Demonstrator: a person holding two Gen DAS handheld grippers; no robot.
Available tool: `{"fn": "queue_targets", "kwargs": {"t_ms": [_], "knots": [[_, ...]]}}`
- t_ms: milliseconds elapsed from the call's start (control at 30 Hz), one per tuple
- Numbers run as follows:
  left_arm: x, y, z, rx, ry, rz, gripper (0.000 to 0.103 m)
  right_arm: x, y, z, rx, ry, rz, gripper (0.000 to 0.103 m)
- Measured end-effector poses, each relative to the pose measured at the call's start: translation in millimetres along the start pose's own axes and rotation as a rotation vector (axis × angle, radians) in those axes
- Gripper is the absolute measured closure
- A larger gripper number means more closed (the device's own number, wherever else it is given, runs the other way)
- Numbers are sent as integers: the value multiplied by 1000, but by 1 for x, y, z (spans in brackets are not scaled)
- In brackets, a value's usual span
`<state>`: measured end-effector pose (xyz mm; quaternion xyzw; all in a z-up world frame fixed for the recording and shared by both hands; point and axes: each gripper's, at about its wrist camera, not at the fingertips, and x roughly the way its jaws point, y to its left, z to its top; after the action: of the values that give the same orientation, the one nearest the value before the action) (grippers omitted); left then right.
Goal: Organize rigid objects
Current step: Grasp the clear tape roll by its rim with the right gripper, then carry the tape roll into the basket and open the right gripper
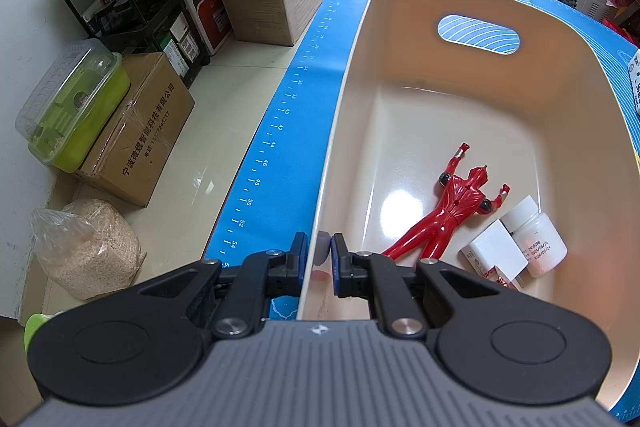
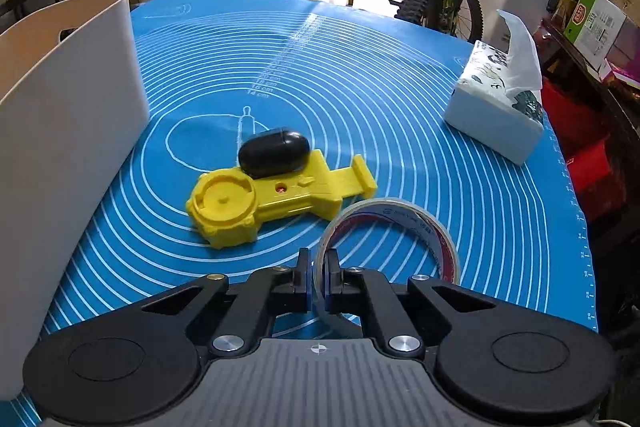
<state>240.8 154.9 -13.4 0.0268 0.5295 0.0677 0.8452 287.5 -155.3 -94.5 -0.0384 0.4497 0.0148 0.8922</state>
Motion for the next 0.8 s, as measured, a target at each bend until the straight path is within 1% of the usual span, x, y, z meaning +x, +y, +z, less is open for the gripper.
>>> {"fn": "queue_targets", "kwargs": {"t_ms": [233,367,500,633,733,800], "knots": [[0,0,0,-2,0,-1,89,-22,-6,10,66,-65,-33,86],[-1,0,0,-2,0,0,89,-49,-1,21,90,-160,-9,86],[-1,0,0,-2,0,1,89,-78,13,33,95,-261,39,86],[-1,0,0,1,-1,3,89,-102,35,44,72,-345,106,86],[-2,0,0,2,-1,4,89,-116,53,49,42,-384,155,86],[-1,-1,0,2,-1,4,89,-121,66,52,17,-388,190,86]]}}
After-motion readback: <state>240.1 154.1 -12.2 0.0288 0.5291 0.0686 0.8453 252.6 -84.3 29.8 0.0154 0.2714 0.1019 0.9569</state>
